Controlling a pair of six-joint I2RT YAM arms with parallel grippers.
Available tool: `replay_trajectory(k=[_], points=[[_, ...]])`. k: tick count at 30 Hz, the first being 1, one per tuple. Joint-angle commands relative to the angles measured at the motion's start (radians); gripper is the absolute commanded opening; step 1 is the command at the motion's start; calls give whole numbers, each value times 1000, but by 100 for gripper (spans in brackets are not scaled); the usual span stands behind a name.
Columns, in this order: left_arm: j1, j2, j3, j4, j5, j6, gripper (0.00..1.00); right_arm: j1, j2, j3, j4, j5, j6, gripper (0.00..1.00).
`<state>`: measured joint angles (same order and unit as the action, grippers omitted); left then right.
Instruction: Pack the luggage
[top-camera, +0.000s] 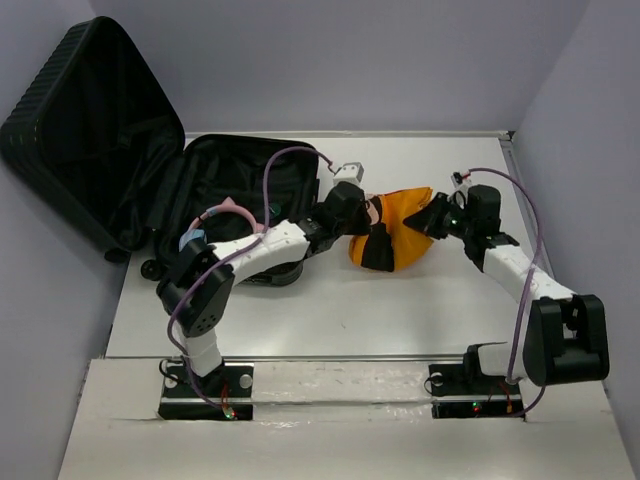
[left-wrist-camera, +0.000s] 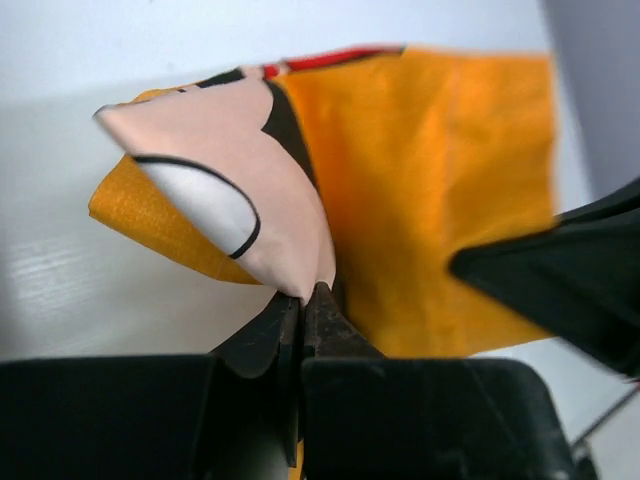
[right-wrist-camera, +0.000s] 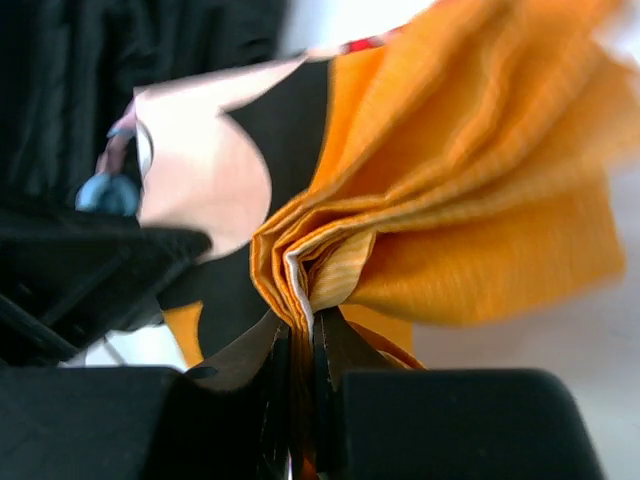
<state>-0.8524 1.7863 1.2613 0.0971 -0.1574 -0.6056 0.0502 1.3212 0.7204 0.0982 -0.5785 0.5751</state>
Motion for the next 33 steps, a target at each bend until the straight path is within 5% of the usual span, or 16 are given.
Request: replay_trajectory(k=[1,7,13,15,17,18,19,21,29,33], points=[[73,-178,62,-11,38,24,6,144,-36,89,67,31,68,7],[341,-378,82,-140,74,75,6,333,126,408,71,71,109,7],[695,-462,98,-218,49,122,6,473,507,833,29,78,141,7],[792,-420,107,-240,73,116,46,525,682,1020,-7,83,161,7],[909,-334,163,-313,84,128,99,560,810,1235,-81,86,145,28],[926,-312,218,-350,81,139,99,560,872,1314,-198,85,129,43],[938,-312,230,-391,76,162,99,576,986,1467,-260,92,79,68],[938,-364,193,-364,67,170,99,576,1085,1604,-445,120,30,89],[908,-833,-34,-379,44,170,99,585,1107,1653,-482,178,-55,95],[908,-1082,-187,-439,-118,150,98,603,1046,1663,-505,198,-101,96]])
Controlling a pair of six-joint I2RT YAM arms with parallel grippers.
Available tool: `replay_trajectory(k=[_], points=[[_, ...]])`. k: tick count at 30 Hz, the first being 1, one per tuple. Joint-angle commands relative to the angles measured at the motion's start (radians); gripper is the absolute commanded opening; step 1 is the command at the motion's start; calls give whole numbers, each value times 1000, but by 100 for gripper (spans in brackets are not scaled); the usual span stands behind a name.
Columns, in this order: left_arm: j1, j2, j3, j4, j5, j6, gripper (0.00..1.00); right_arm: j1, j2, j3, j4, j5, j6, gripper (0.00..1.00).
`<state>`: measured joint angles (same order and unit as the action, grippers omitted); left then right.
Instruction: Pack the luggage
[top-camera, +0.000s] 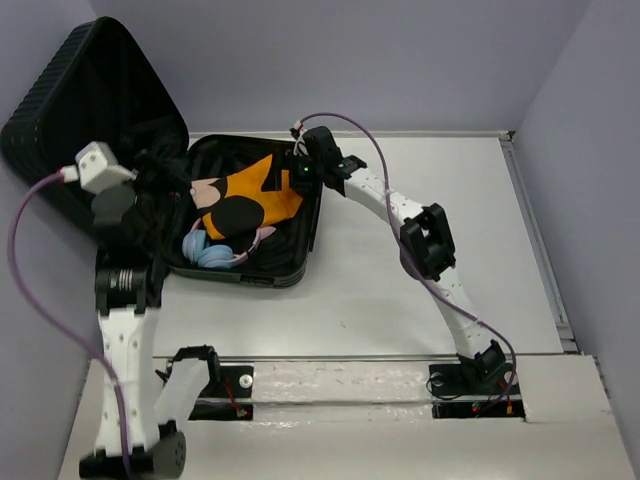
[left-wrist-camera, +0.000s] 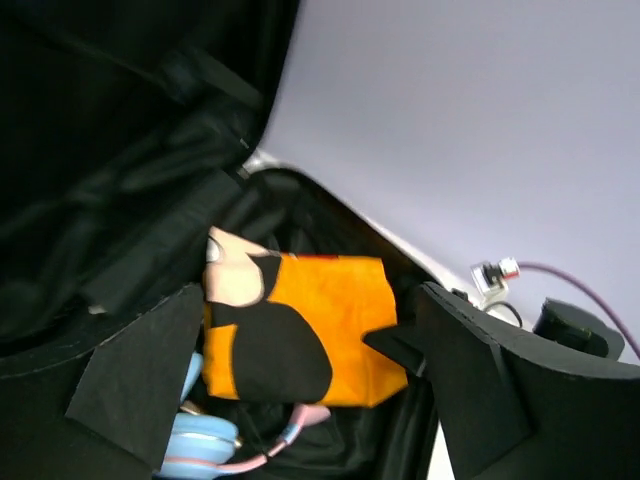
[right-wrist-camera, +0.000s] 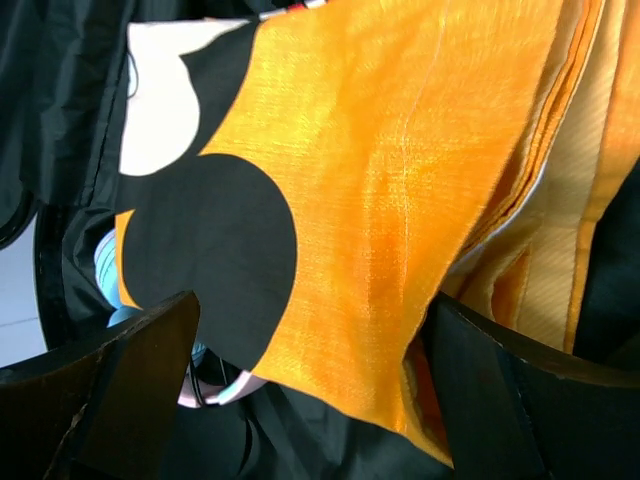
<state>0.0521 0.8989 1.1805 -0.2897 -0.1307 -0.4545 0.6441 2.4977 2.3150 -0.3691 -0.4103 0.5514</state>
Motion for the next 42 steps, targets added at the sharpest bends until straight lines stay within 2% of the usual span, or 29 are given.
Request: replay_trajectory(k=[1,3,4,5,7,13,17,19,24,26,27,31,32,33,34,35,36,39,40,42], points=[[3,-233,-122,-86,-264,-3,98,9,-147,70,-44,31,-90,96],[3,-343,-143,-127,-422,-21,96,22,-187,55,-54,30,-120,96],[5,-382,-171,-123,-561,-23,95,22,-236,43,-54,22,-128,97],[5,-452,-191,-106,-616,-13,95,22,-261,8,-56,16,-143,97],[3,-474,-214,-60,-738,19,93,22,-331,-28,-54,-1,-162,97],[8,-194,-145,64,-898,243,94,22,-502,-269,-54,24,-251,100],[26,-10,-44,104,-902,301,94,22,-624,-468,-24,93,-298,100],[34,47,5,125,-918,342,94,22,-654,-584,28,102,-300,100],[71,169,25,175,-952,407,92,22,-649,-719,107,108,-294,100],[84,215,22,218,-957,450,86,22,-620,-744,125,120,-286,100],[100,230,28,222,-969,450,77,22,-584,-753,128,134,-281,100],[135,261,-7,238,-943,461,54,22,-508,-750,128,182,-266,99],[146,262,-21,241,-933,461,37,22,-478,-744,127,188,-262,99],[164,264,-45,242,-925,462,27,22,-465,-735,127,185,-257,94],[166,262,-54,253,-920,462,6,22,-455,-730,127,177,-255,90],[164,253,-62,254,-911,441,6,22,-436,-726,127,173,-252,84],[161,247,-62,248,-887,415,6,22,-430,-723,130,166,-251,67],[118,212,-53,222,-850,398,6,22,-413,-721,140,147,-242,32],[48,198,-62,228,-865,404,6,22,-412,-724,151,137,-239,20],[-44,149,-84,251,-889,424,6,31,-410,-733,171,108,-234,10]])
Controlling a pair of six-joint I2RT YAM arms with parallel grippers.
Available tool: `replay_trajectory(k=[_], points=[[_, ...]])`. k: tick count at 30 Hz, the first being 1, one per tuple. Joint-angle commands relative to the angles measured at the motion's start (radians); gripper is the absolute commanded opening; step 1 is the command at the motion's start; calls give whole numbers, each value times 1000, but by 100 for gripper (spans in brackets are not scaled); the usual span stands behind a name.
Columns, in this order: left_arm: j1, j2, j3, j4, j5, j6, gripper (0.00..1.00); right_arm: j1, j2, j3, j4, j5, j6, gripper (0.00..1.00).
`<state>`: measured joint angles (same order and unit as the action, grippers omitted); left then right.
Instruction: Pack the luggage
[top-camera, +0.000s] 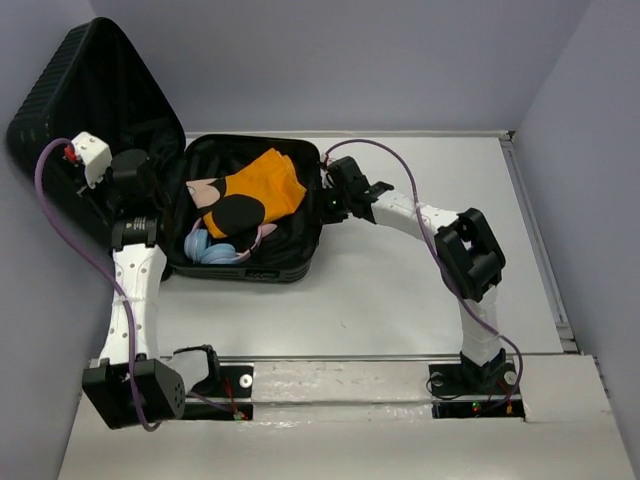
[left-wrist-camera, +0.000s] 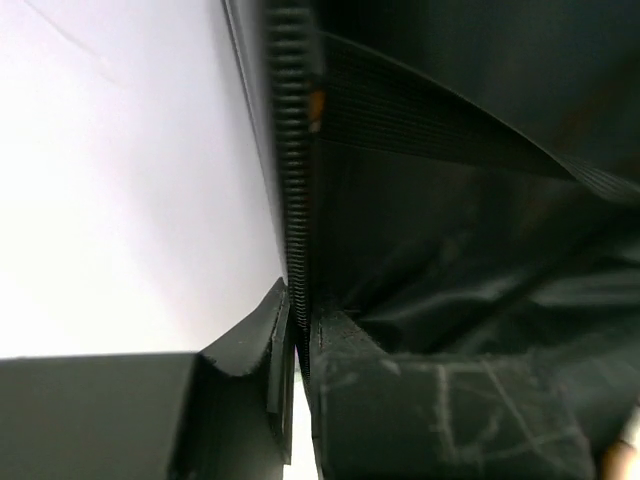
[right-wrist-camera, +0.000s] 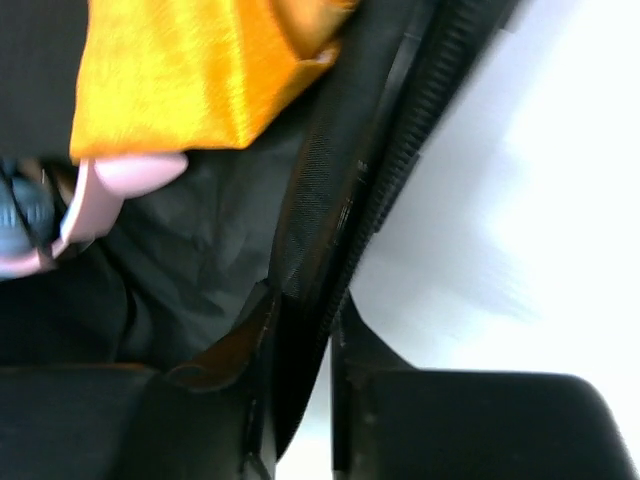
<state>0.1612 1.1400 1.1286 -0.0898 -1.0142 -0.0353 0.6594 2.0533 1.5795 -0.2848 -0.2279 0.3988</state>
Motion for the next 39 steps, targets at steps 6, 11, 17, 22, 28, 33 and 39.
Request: replay_trajectory(k=[6,11,17,22,28,33,39], points=[[-682,-190,-113,121,-178,72,6,16,15,-44,125,-105,-61,7],[-971,-227,-144,84,-219,-17,6,16,-13,-62,153,-128,-48,7],[-1298,-201,-128,-10,-163,-210,6,16,-77,-136,151,-100,-90,7],[-1365,-279,-60,-13,-87,-291,82,-29,-175,-269,150,-85,-95,17],[-1364,-329,66,12,-18,-218,89,-148,-364,-466,151,-71,-103,58],[-1330,-226,186,-5,0,-158,91,-230,-540,-523,90,-65,-135,79],[-863,-21,437,-123,534,-210,91,-230,-775,-481,-97,2,-170,65]])
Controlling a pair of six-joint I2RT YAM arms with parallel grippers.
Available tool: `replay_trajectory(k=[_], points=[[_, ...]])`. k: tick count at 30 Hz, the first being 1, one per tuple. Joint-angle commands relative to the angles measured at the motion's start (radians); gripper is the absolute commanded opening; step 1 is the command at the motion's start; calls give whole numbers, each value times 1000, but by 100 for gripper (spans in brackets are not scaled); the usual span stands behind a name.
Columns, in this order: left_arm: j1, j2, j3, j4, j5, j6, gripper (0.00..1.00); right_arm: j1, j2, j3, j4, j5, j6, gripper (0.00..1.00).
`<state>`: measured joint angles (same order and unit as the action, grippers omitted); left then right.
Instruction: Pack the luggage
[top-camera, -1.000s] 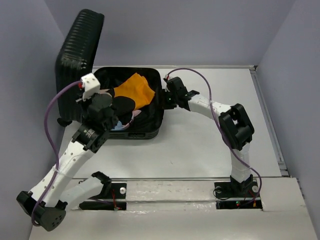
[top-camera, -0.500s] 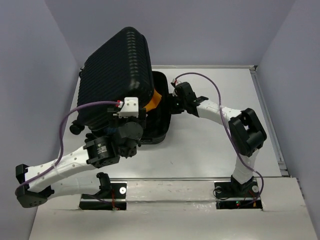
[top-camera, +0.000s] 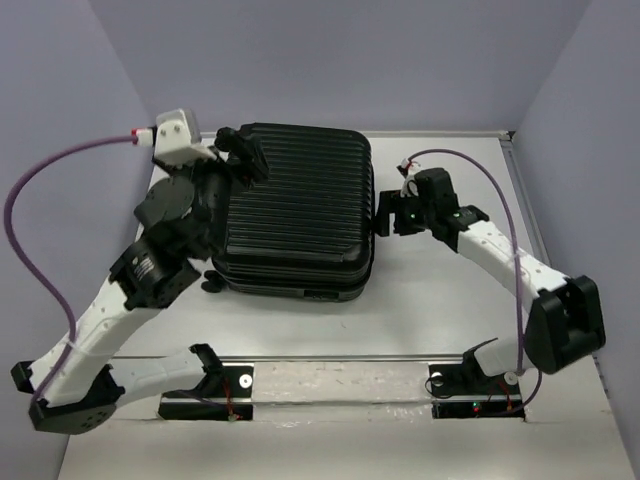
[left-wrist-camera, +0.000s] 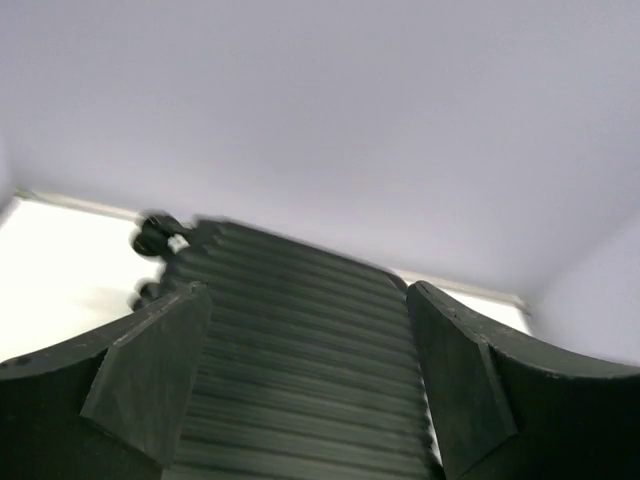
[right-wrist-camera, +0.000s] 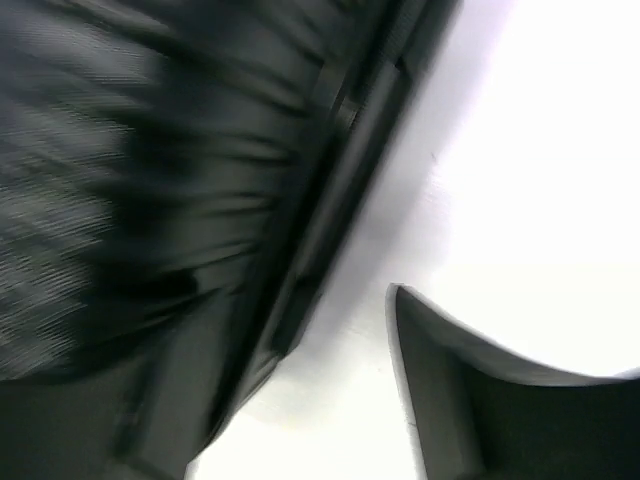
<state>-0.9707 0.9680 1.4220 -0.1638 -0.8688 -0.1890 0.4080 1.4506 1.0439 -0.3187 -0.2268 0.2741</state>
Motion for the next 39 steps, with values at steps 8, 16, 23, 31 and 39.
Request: replay_trajectory(k=[8,16,23,31,39], points=[[588,617,500,-118,709,-69,93,22,-343,64,-157,53,-44,7],[737,1107,1057,-259,962,23,96,31,-409,-171,-82,-97,31,7],[866,1334,1091,1,1163,-89,94,294,-415,-281,-57,-141,82,7],[873,1499,1131,109,1366,45,94,431,-365,-413,159,-132,191,7],[863,1563,1049,78,1560,154,90,456,-268,-378,349,-39,240,7]])
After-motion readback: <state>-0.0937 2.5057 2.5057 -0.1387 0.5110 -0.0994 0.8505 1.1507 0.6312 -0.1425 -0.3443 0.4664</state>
